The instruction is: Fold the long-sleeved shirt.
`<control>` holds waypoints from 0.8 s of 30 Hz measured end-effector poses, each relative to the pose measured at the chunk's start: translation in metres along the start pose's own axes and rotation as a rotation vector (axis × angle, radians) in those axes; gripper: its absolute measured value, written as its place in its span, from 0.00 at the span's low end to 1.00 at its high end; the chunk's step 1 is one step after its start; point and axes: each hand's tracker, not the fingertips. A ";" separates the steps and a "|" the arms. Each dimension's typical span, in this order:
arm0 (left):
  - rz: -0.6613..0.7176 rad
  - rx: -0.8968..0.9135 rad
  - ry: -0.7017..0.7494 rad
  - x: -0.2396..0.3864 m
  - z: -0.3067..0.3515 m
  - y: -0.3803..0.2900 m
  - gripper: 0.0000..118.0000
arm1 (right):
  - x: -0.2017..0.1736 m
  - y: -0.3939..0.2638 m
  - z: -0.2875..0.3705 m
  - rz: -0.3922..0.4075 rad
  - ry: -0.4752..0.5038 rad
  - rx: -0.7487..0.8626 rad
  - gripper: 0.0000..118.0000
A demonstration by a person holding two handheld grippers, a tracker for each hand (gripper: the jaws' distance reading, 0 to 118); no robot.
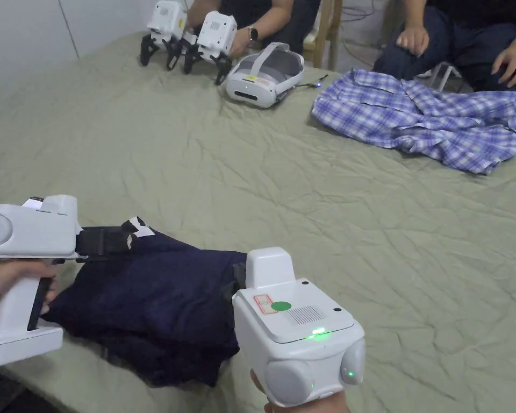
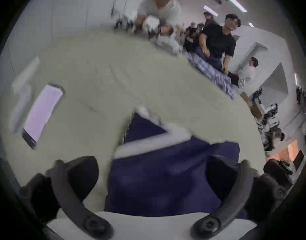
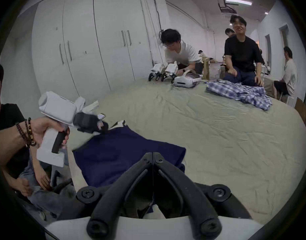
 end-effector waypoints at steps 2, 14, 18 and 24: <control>0.061 0.098 -0.003 0.001 0.016 0.010 0.91 | 0.006 0.002 0.011 -0.002 0.000 0.003 0.00; -0.197 0.466 -0.290 0.244 0.131 -0.037 0.03 | 0.114 0.027 0.218 -0.028 -0.231 0.288 0.00; -0.327 0.637 -0.227 0.346 0.150 -0.093 0.03 | 0.149 0.021 0.306 -0.006 -0.402 0.420 0.00; -0.490 0.809 -0.157 0.455 0.153 -0.165 0.03 | 0.183 -0.020 0.396 0.045 -0.658 0.525 0.00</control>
